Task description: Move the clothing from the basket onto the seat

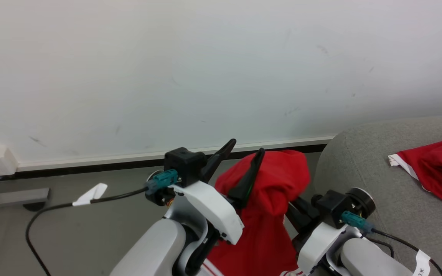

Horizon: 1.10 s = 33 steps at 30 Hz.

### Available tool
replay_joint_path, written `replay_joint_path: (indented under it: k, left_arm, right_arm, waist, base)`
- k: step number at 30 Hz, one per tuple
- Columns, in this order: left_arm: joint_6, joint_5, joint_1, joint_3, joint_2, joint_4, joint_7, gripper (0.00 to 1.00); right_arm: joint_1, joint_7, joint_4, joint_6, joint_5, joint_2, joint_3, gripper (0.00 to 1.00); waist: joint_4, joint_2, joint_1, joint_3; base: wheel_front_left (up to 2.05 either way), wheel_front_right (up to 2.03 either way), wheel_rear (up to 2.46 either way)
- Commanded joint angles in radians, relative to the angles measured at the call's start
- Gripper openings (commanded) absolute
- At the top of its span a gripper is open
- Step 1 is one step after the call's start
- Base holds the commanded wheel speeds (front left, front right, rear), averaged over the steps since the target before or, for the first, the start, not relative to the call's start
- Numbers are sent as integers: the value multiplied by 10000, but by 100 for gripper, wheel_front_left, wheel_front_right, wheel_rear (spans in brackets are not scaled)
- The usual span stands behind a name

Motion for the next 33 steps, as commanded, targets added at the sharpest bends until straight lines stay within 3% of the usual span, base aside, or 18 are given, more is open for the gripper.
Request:
replay_joint_path:
  k: [1,15,33]
  left_arm:
    - [-40,74,156,-34,121,125,-88,100]
    - [-225,575,1024,-582,639,874,-989,100]
    - [-289,578,1298,-905,526,1392,-1710,100]
  right_arm:
    - [108,3,-111,-22,51,-143,-200,0]
    - [455,3,-609,-22,-304,-1032,-1729,0]
    - [825,3,-1070,-22,-591,-1502,-2730,0]
  waist:
    - [-50,0,-1,31]
    - [-410,0,-1,127]
    - [-912,0,-1,146]
  base:
    - [0,0,0]
    - [0,0,0]
    - [0,0,0]
